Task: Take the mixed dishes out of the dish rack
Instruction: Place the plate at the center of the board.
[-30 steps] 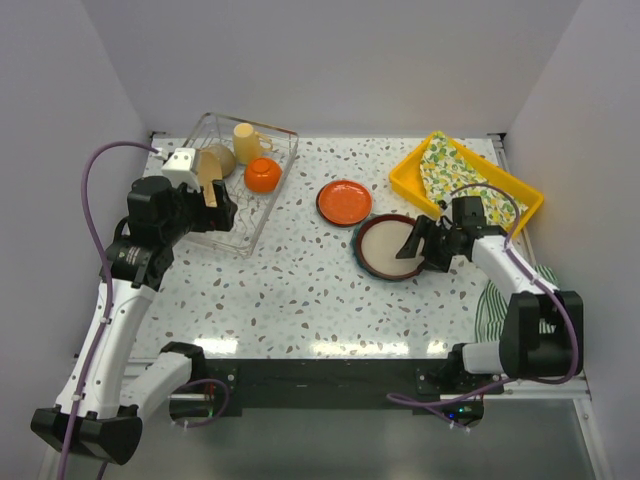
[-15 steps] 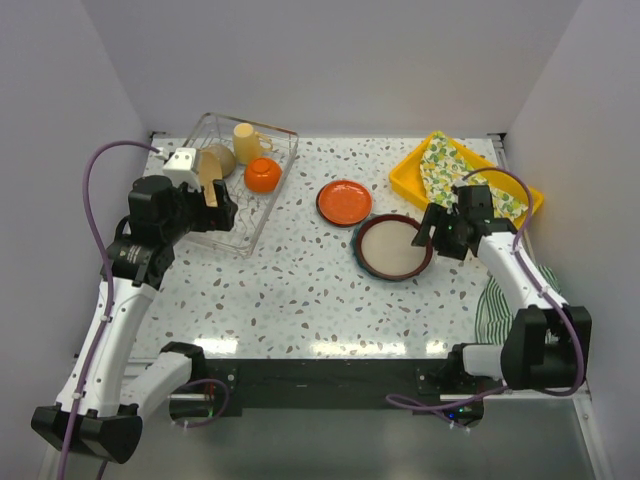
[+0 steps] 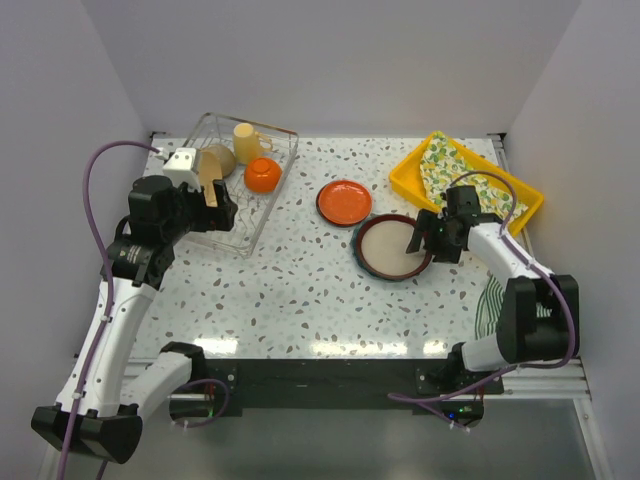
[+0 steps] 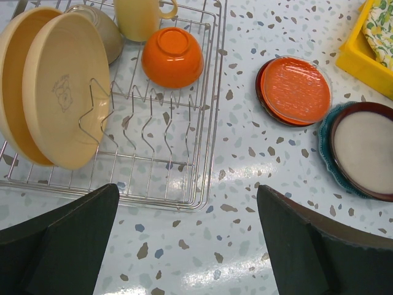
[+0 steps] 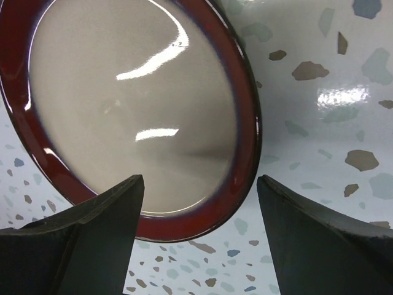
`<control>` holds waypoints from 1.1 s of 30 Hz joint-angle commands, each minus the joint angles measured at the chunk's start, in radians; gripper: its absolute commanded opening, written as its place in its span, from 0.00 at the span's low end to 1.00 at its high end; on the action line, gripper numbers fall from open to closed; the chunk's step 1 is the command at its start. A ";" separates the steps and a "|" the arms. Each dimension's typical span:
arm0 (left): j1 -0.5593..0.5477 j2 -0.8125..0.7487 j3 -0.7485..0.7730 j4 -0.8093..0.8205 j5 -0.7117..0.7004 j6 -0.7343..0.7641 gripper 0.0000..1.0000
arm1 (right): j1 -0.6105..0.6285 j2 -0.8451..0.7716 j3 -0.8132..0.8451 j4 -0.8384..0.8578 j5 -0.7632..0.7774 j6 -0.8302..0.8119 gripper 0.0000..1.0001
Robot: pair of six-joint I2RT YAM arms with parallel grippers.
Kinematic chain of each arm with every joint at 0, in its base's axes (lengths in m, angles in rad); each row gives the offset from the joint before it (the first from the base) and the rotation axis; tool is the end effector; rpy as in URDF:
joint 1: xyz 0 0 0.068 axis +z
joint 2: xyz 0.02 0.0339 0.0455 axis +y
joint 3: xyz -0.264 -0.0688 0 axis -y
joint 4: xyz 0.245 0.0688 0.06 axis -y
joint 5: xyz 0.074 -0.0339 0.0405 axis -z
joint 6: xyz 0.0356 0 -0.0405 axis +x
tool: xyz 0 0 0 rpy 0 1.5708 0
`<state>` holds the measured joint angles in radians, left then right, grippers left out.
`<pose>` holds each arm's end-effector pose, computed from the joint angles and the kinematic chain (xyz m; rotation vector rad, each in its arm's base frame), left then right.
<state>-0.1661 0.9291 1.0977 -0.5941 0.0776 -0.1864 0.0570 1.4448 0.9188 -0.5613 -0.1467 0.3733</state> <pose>0.1901 -0.0347 0.3801 0.0299 2.0076 -0.3036 0.2789 0.0211 0.2076 0.3742 2.6550 0.3336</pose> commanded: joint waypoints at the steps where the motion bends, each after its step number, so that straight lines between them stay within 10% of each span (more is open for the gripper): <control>1: -0.007 -0.015 0.008 0.008 -0.010 0.022 1.00 | 0.038 0.012 0.038 0.050 -0.047 -0.014 0.79; 20: -0.006 -0.007 0.007 0.007 -0.075 0.048 1.00 | 0.061 -0.087 0.051 -0.025 0.045 -0.043 0.84; 33: -0.006 0.187 0.067 0.094 -0.508 0.109 0.97 | 0.060 -0.331 -0.034 0.063 -0.094 -0.007 0.90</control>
<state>-0.1669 1.0679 1.1210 -0.5922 -0.2409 -0.1268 0.1116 1.1584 0.9154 -0.5541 -0.1638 0.3485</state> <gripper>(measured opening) 0.978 0.896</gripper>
